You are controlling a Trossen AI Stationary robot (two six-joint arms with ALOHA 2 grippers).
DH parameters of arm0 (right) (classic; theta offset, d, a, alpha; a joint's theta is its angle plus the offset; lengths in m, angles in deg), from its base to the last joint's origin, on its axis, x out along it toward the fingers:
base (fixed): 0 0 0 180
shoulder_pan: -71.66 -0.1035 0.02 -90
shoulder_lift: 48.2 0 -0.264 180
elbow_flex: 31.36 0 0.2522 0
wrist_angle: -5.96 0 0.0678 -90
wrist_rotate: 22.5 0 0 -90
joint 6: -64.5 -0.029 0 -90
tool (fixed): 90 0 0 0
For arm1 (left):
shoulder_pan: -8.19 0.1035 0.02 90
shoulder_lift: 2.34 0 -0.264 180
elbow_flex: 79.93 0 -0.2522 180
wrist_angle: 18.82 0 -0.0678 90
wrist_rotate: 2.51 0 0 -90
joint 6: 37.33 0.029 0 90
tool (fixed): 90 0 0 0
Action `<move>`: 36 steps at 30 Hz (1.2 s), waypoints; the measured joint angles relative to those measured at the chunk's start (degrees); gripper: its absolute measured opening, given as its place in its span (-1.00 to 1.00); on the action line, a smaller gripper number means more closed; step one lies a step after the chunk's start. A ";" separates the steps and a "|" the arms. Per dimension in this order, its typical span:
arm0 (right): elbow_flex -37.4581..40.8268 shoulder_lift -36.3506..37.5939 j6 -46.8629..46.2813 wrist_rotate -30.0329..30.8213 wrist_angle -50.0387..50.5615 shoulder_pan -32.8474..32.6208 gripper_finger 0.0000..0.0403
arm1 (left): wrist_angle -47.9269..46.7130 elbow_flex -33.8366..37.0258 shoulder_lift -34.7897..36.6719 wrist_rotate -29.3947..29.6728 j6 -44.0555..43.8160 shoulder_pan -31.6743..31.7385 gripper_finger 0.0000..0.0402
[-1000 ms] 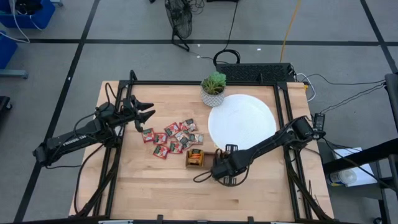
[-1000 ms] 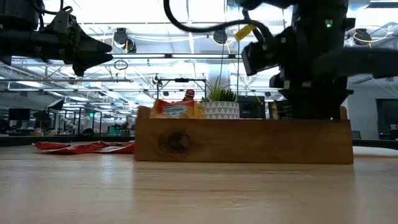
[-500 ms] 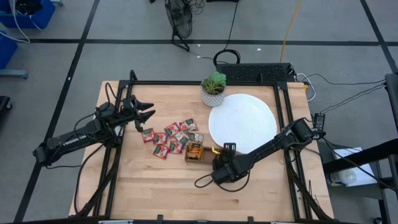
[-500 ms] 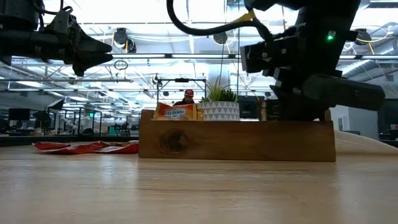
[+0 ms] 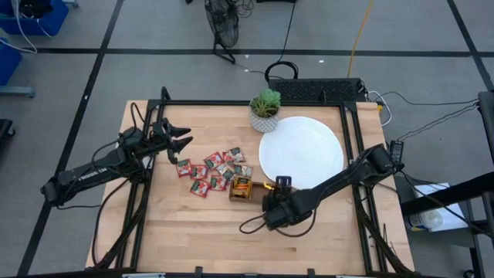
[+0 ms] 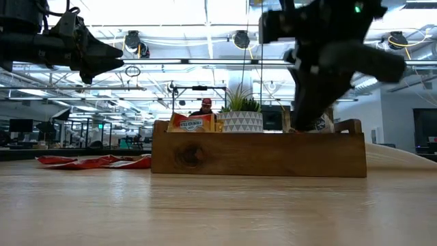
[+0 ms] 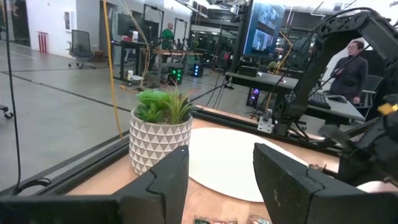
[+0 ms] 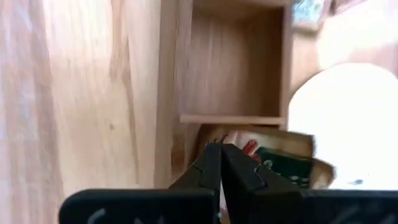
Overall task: Pick & Place Tea
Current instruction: Adjust the wooden organizer
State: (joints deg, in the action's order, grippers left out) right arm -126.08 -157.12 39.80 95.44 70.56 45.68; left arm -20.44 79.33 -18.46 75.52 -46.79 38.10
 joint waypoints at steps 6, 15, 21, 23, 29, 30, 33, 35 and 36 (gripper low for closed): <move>-0.32 2.20 2.74 2.26 -4.33 0.52 -1.00 | 0.06 0.00 0.02 0.00 0.01 0.01 -0.09; 1.10 -0.90 14.13 -7.00 -20.22 4.91 -1.00 | -0.01 0.00 0.00 0.00 0.01 0.00 -0.09; 1.12 -2.71 17.01 -7.31 -21.56 7.95 -1.00 | 0.04 0.00 0.01 0.00 0.00 0.00 -0.09; 1.10 -3.13 17.47 -9.47 -22.53 8.75 -1.00 | 0.10 0.00 0.01 0.00 0.00 0.00 -0.09; 1.17 -3.57 18.57 -16.05 -27.74 8.98 -1.00 | 0.06 0.00 0.01 0.00 0.02 0.01 -0.09; 1.15 -3.57 18.54 -16.26 -28.73 8.86 -1.00 | 0.08 0.00 0.01 0.00 0.01 0.00 -0.09; 1.15 -3.57 18.54 -16.26 -30.25 8.35 -1.00 | 0.07 0.00 0.02 0.00 0.02 0.00 -0.09; 1.15 -3.57 18.55 -16.31 -30.59 8.09 -1.00 | 0.08 0.00 0.02 0.00 0.00 0.00 -0.09; 1.15 -3.57 18.53 -16.86 -30.60 7.95 -1.00 | 0.08 0.00 0.01 0.00 0.00 0.00 -0.09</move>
State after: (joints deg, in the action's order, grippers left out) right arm -124.93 -160.69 58.33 78.59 39.97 53.63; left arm -20.35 79.33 -18.45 75.52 -46.79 38.10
